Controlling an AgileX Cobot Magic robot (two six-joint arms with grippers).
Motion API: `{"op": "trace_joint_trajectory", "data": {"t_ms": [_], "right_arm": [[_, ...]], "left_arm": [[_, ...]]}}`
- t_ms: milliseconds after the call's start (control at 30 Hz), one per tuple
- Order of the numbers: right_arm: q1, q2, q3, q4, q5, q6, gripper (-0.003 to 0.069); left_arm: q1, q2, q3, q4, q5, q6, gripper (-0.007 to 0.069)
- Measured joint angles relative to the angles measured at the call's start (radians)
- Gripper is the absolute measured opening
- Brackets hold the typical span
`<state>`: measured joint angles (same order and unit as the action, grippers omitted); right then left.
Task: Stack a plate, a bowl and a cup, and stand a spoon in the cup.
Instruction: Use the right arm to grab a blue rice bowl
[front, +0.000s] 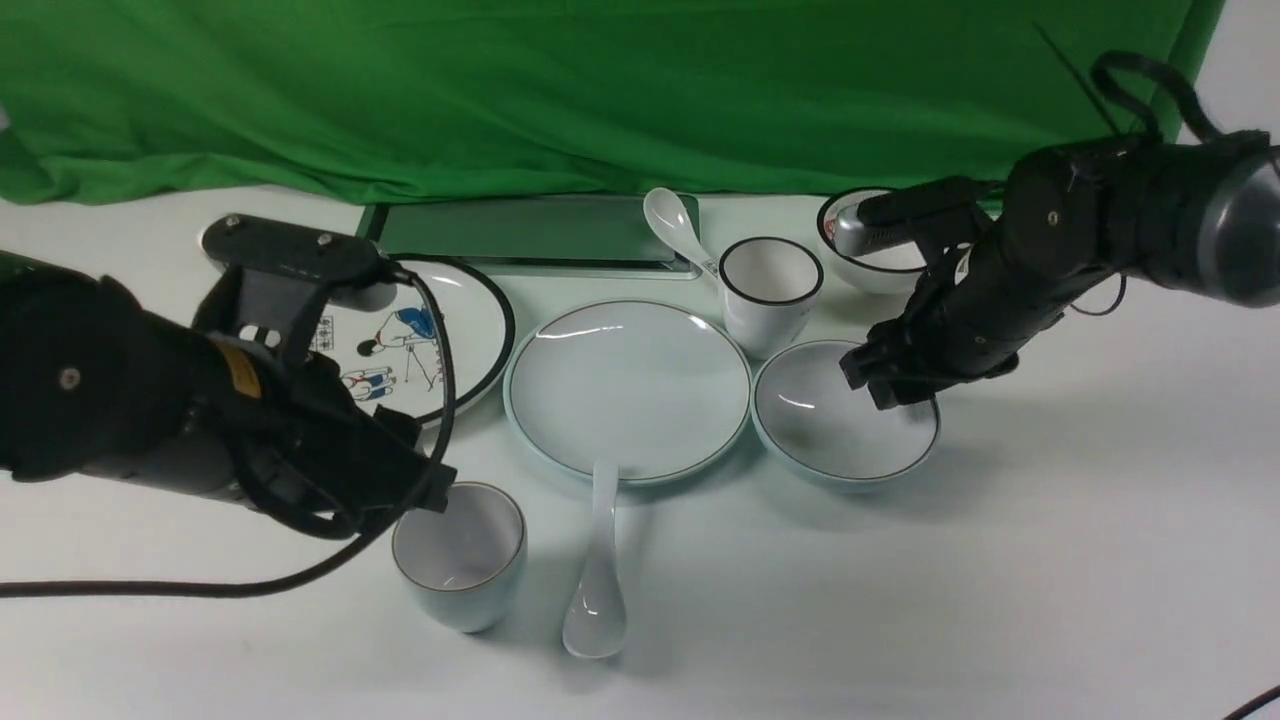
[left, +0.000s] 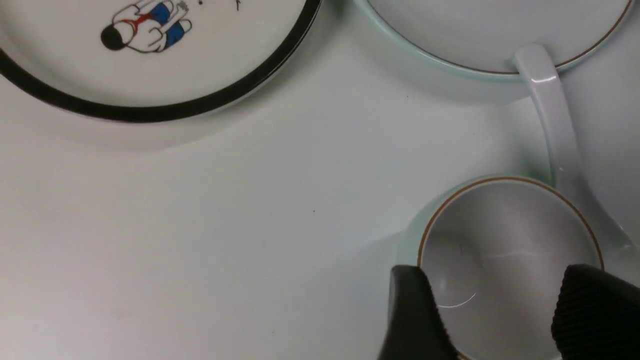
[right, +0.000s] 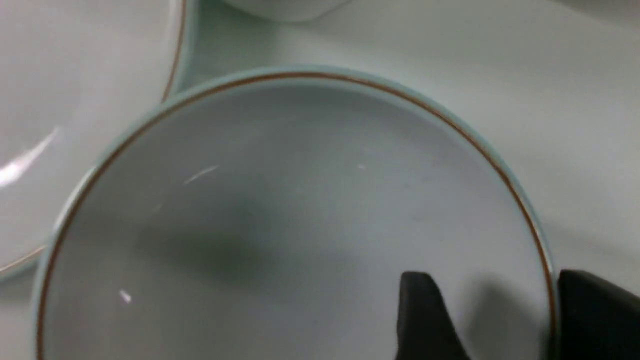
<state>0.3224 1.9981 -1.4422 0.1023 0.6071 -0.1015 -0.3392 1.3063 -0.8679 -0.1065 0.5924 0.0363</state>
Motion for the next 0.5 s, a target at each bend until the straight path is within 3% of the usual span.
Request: {"op": "trace_joint_trajectory", "data": {"t_ms": [333, 500], "right_arm": [[-0.008, 0.02, -0.014, 0.008, 0.034, -0.05, 0.0123], [-0.005, 0.0, -0.073, 0.021, 0.163, -0.105, 0.0077]], "left_arm": [[0.0, 0.0, 0.0, 0.0, -0.015, 0.0, 0.0341], [0.0, 0.0, 0.0, -0.003, -0.015, 0.0, 0.0341]]}}
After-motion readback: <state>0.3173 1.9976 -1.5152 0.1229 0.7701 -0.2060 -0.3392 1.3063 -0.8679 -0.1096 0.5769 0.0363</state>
